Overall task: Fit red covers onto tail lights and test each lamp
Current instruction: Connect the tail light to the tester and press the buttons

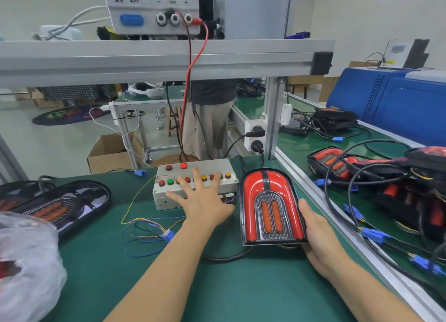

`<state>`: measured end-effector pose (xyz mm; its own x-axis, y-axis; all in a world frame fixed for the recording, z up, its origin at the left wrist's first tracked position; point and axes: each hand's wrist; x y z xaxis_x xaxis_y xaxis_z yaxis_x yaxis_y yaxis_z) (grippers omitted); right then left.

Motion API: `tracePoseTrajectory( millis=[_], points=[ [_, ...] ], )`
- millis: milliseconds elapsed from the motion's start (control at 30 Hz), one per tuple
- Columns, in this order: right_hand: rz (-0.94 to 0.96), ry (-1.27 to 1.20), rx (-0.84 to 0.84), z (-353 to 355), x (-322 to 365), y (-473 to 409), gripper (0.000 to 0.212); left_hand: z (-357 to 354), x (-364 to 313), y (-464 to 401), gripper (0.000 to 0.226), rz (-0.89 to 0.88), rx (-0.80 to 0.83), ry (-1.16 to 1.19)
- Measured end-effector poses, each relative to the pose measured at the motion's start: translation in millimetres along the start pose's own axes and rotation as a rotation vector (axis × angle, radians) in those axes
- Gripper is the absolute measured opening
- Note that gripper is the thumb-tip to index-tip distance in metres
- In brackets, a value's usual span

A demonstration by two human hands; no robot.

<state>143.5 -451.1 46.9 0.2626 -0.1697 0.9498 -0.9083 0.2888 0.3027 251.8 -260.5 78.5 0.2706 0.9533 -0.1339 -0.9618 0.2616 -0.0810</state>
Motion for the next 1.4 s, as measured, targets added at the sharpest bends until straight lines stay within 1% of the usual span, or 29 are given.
tracePoseTrajectory(
  millis=[200,367,667,900,1233,1400],
  points=[
    [-0.001,0.01,-0.006,-0.7,0.3,0.7,0.048,-0.8,0.4,-1.5,0.089,-0.021,0.01,-0.002],
    [0.001,-0.027,-0.05,-2.5,1.9,1.1,0.048,-1.0,0.1,-6.3,0.084,-0.012,0.013,0.039],
    [0.02,-0.051,-0.046,-3.2,3.3,4.0,0.047,-4.9,1.5,-9.2,0.08,-0.009,-0.023,0.064],
    [0.023,-0.043,-0.04,-2.3,3.4,4.1,0.048,-6.2,0.9,-11.1,0.082,0.004,-0.019,0.057],
    [-0.005,-0.045,-0.049,-0.2,2.7,5.6,0.048,-12.5,-0.2,-6.7,0.079,0.0,-0.096,0.032],
    [-0.011,-0.033,-0.019,-1.0,2.9,5.5,0.047,-6.6,2.3,-5.7,0.08,-0.083,-0.14,-0.044]
  ],
)
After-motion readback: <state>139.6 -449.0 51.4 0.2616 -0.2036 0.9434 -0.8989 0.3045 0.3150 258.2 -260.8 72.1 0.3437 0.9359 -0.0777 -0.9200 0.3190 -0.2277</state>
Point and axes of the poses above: each hand's wrist, its own y-axis away from the middle knuckle, its own z-axis out of the back of the hand, x = y × z, and after that the axes turned 12 degrees about -z, right-handed
